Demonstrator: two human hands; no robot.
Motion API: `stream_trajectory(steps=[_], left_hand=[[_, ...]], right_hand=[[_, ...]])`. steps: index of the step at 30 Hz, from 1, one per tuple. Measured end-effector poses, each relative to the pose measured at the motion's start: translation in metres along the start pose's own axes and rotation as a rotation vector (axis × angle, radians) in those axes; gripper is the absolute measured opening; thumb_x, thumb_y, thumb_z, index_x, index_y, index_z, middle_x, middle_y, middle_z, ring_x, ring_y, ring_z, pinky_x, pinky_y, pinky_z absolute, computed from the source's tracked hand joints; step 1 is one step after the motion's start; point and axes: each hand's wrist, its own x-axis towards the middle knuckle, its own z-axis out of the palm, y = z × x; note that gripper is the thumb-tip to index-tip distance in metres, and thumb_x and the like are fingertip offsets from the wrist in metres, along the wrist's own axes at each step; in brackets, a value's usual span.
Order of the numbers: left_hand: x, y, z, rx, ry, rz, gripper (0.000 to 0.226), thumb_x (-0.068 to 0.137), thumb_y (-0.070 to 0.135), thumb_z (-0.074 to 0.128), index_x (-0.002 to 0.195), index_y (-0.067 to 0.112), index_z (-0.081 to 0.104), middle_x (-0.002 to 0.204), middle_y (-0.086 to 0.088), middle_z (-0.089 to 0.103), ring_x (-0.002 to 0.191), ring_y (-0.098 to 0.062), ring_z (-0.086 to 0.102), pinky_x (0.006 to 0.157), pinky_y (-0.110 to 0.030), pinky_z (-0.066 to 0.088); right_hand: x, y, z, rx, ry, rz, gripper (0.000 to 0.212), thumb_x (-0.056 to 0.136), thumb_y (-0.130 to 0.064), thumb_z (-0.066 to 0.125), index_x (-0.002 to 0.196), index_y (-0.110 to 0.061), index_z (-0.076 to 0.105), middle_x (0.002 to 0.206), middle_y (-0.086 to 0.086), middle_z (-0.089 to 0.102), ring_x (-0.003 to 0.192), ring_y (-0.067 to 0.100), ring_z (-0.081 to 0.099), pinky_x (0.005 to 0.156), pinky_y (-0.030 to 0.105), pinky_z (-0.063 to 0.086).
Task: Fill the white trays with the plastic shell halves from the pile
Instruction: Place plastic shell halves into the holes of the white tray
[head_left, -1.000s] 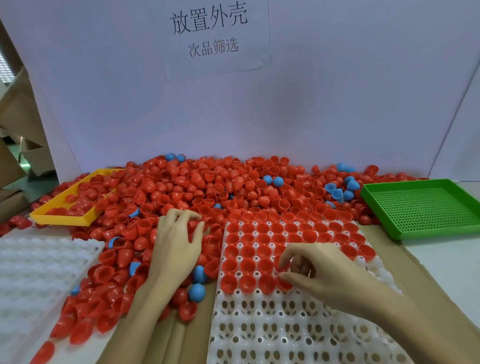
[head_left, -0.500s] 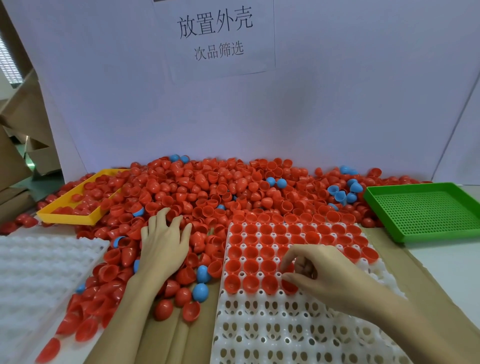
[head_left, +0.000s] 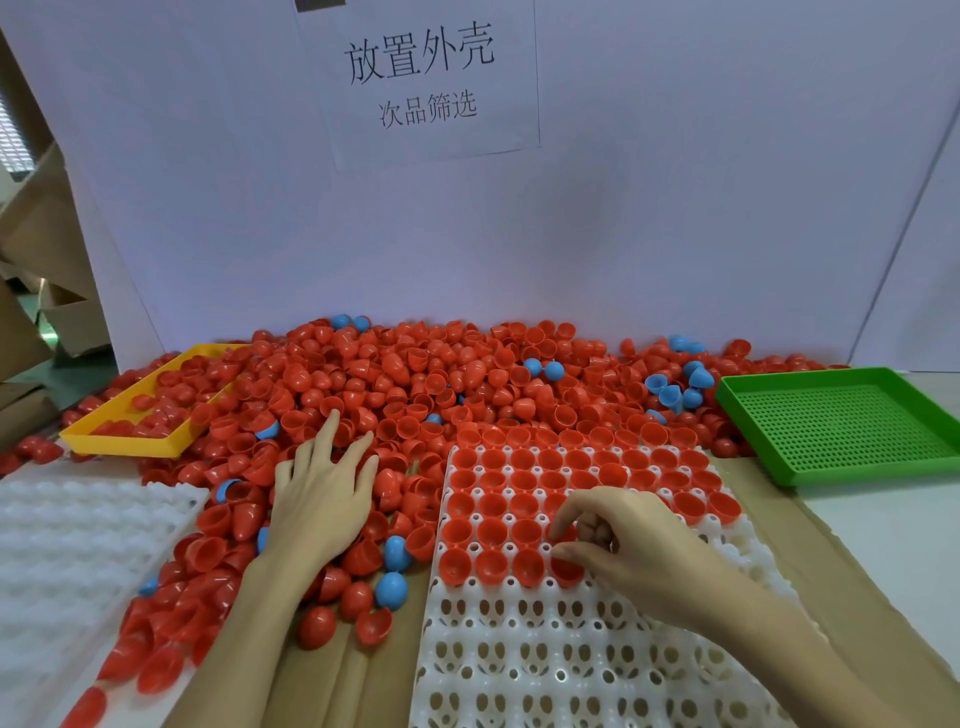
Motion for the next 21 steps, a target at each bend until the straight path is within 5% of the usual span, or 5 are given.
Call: stream_trajectory(steps=[9,21], left_hand=[[0.001,0.001,0.002,0.056,0.037,-0.016,0.044,0.110,0.043,0.040,0.148,0.027,0.054,0.158,0.000,0.038,0.138,-0.024,0.044,0.112,-0.043,0.031],[0.017,0.001,0.008,0.026,0.048,0.064,0.042,0.104,0.031,0.045,0.146,0.025,0.053,0.169,0.008,0.025,0.140,-0.023,0.036,0.110,-0.041,0.028]], right_hand=[[0.001,0.001,0.000,-0.001,0.014,0.000,0.005,0.095,-0.030,0.076,0.099,-0.029,0.074,0.071,-0.012,0.061,0.074,-0.003,0.061,0.070,0.014,0.048],[0.001,0.001,0.000,-0.014,0.000,-0.012,0.005,0.095,-0.030,0.075,0.099,-0.029,0.074,0.073,-0.008,0.067,0.075,0.001,0.064,0.069,0.015,0.051]])
